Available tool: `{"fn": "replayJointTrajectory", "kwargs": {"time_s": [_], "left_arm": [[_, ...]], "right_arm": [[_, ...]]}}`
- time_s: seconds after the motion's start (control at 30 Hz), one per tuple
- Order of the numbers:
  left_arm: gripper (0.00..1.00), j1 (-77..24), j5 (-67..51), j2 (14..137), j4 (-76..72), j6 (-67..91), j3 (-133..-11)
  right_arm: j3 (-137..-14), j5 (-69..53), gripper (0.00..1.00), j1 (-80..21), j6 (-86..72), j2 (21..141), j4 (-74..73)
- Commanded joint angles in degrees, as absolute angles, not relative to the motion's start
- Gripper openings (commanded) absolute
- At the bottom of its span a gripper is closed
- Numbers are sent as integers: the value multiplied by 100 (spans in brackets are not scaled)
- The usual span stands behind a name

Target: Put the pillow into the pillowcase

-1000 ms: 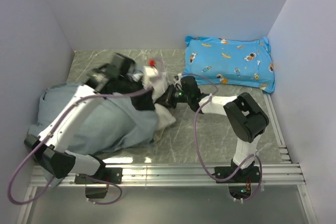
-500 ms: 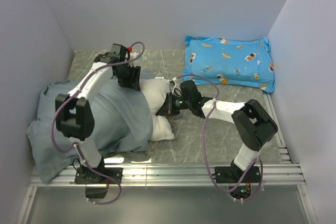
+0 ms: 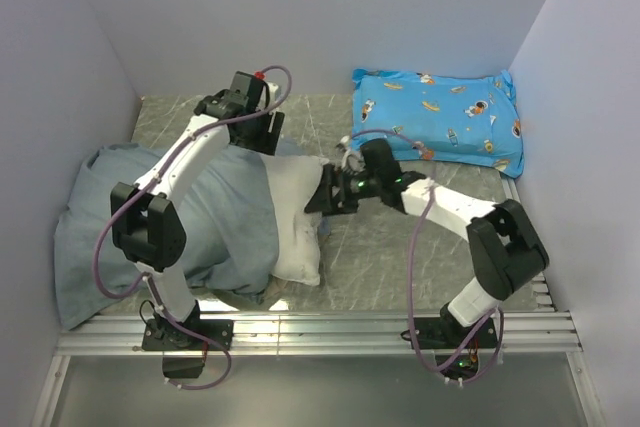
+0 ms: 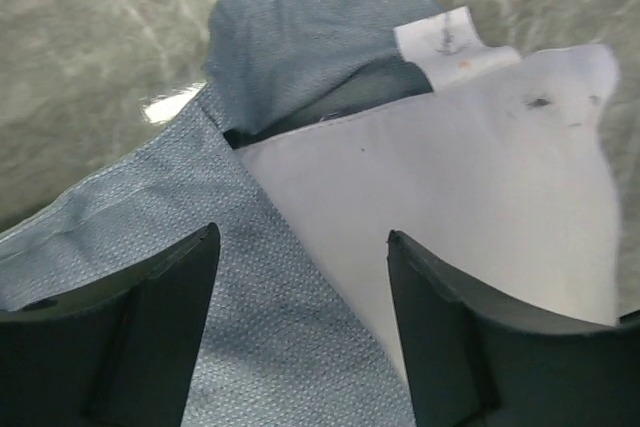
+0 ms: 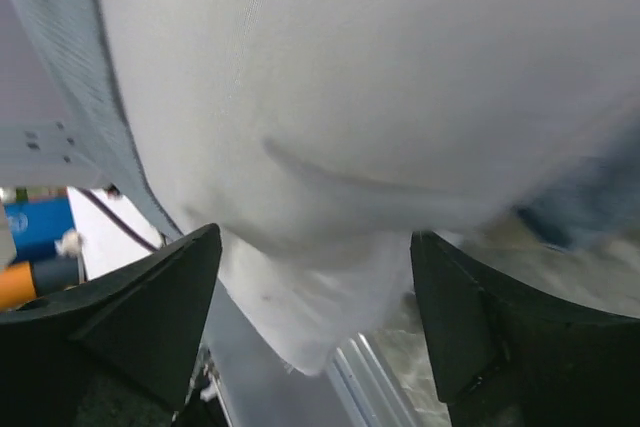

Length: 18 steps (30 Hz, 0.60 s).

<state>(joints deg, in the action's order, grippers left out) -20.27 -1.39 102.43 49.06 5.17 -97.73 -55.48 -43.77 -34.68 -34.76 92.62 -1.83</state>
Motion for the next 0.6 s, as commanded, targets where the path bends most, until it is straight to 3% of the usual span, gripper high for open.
{"fn": "replayJointTrajectory", "kwargs": {"time_s": [0.0,0.43,0.57], "left_arm": [[72,-2478,1139,10072,5052,536,-9852],[58,-2645,2768,10494,5177,668,-9668],[51,-2532,2848,10564,5124,589,-9606]], "right_arm": [[-5563,-4431,90,-2840,-3568,8710,-220],[-6390,-4605,91,-2935,-4842,10573,869],[-6451,-4649,85,-3102,-4896,10749,958]]}}
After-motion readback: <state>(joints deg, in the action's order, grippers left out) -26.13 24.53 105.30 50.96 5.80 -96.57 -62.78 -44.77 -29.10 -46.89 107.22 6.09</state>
